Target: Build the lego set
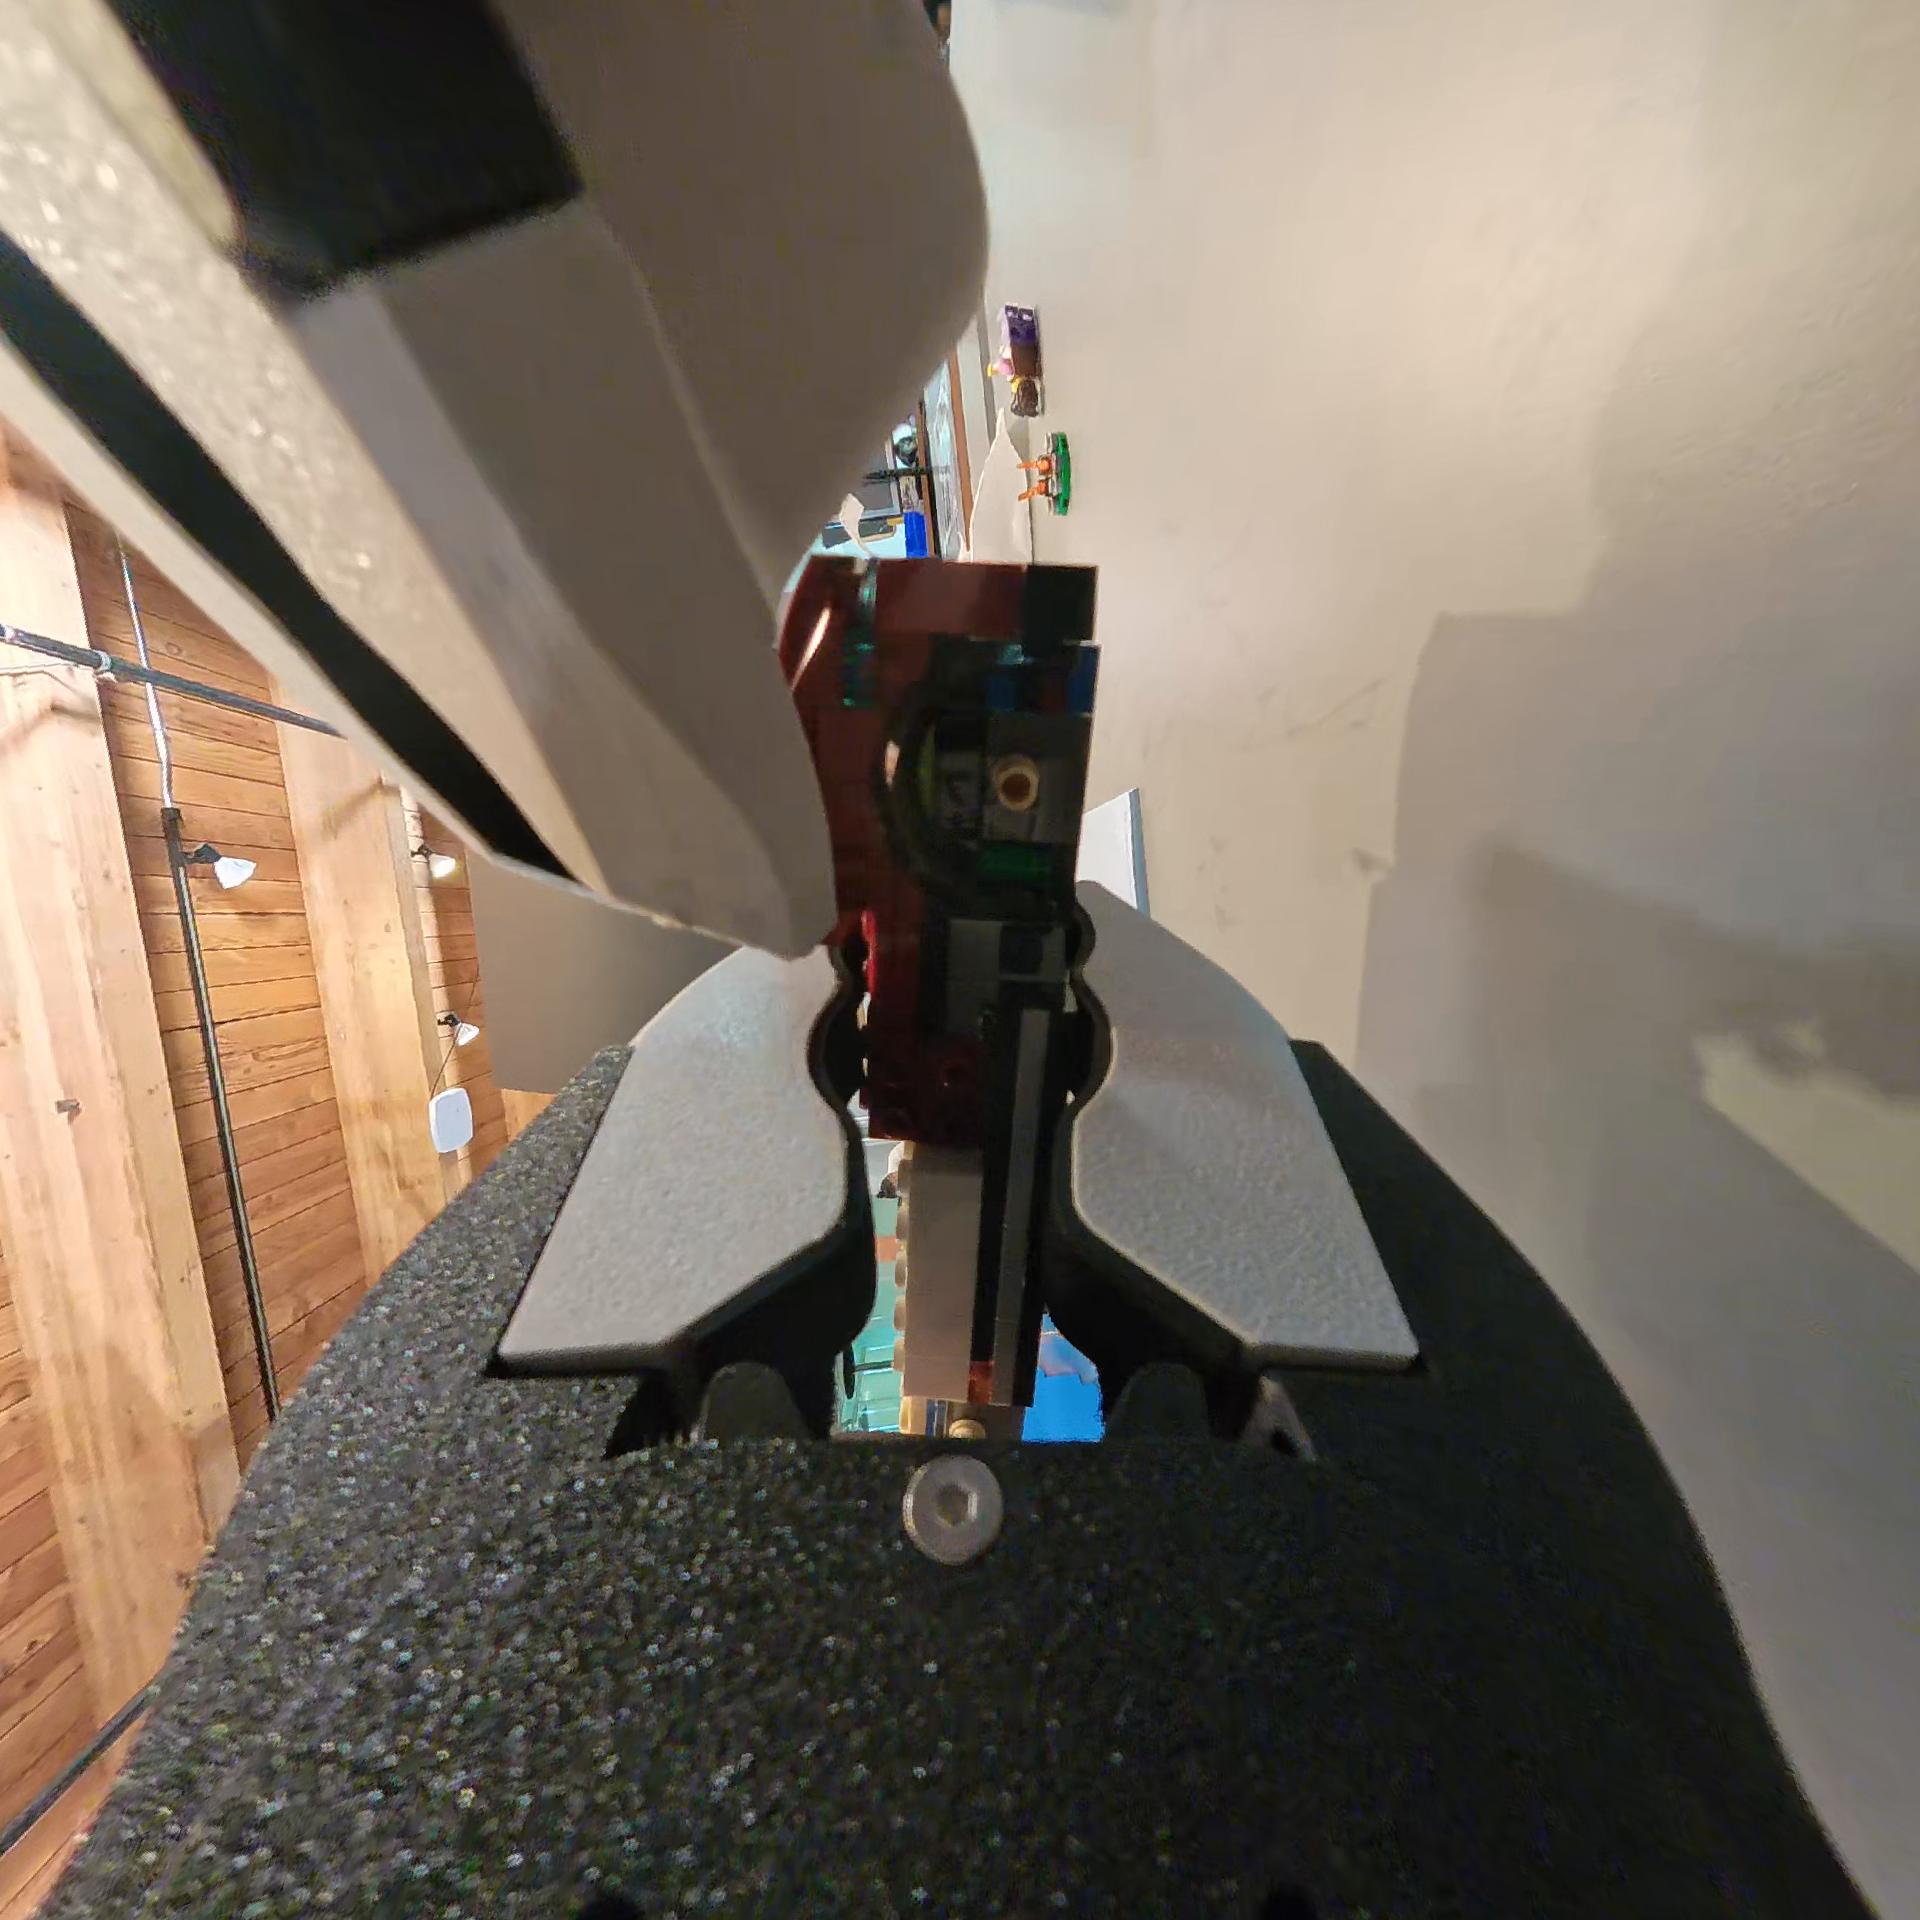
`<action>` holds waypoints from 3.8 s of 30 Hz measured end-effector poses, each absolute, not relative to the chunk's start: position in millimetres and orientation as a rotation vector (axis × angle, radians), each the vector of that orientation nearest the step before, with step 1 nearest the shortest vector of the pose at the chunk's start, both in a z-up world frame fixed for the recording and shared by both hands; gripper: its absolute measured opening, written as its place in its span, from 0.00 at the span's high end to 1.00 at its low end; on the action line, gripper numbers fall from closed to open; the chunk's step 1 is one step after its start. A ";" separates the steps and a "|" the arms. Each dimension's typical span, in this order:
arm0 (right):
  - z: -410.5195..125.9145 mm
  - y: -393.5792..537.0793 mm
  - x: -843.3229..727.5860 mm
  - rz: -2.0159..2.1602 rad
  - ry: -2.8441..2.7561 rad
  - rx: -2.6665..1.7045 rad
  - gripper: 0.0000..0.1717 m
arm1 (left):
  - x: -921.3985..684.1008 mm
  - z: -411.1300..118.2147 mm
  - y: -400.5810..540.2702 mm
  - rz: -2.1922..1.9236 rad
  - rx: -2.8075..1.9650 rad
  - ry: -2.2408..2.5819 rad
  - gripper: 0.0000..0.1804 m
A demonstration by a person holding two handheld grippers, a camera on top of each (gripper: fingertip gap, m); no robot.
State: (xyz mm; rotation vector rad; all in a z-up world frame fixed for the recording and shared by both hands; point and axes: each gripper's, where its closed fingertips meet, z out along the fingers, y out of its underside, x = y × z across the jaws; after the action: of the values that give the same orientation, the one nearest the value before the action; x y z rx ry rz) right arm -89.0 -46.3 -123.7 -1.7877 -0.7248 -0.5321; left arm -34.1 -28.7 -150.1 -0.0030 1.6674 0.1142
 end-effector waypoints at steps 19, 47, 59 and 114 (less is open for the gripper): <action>-124.4 -48.9 -89.4 -0.509 -0.618 -1.790 0.91 | -32.4 -150.2 -28.5 0.125 0.002 1.671 0.81; -132.3 -47.4 -74.0 -0.652 -0.466 -1.856 0.96 | -29.4 -154.3 -24.2 0.169 0.019 1.692 0.81; -133.1 -48.6 -74.2 -0.656 -0.488 -1.834 0.96 | -29.4 -155.5 -23.3 0.150 0.023 1.691 0.81; -212.9 147.4 48.5 0.358 -0.016 -2.412 0.78 | -61.3 -155.0 94.0 0.140 -0.175 1.595 0.81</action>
State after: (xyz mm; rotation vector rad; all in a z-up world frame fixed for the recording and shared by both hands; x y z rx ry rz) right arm 48.5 147.4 -212.9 -2.4124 -0.0157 0.3582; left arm -61.3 94.0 -155.0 -0.1751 1.5948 0.1395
